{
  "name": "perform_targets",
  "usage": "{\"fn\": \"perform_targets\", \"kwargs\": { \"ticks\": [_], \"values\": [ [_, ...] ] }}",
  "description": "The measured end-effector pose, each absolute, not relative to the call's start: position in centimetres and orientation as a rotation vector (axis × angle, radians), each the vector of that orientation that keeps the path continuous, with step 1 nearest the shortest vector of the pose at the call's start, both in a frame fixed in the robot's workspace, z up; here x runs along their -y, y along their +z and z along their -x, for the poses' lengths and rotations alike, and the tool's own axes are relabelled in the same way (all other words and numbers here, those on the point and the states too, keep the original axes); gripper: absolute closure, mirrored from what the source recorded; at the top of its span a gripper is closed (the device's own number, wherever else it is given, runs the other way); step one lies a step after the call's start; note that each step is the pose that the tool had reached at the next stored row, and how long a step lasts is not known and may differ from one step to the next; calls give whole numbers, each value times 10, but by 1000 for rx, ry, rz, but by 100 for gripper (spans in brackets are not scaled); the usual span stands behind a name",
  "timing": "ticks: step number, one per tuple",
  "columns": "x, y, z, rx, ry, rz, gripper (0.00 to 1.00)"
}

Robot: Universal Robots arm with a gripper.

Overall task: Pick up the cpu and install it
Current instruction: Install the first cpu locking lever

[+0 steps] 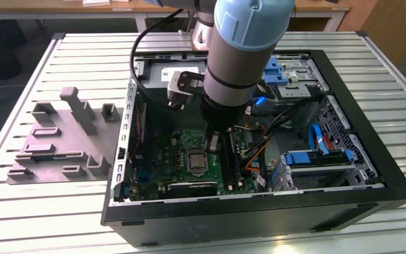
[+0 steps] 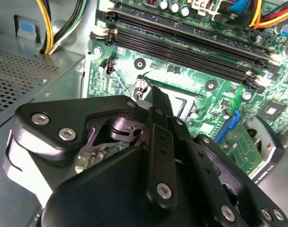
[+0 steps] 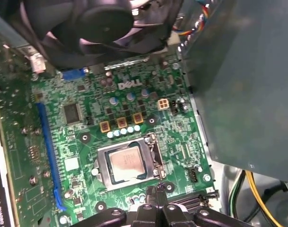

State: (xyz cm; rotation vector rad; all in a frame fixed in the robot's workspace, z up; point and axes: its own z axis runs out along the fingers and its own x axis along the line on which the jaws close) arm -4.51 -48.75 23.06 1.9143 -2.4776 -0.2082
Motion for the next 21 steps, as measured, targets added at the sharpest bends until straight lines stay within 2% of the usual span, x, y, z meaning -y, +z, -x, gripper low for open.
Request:
{"fn": "perform_targets", "kwargs": {
  "ticks": [4,21],
  "values": [
    [488,230,45,2448,-164,-1921,89],
    [489,227,45,2363,-156,-2020,89]
  ]
}}
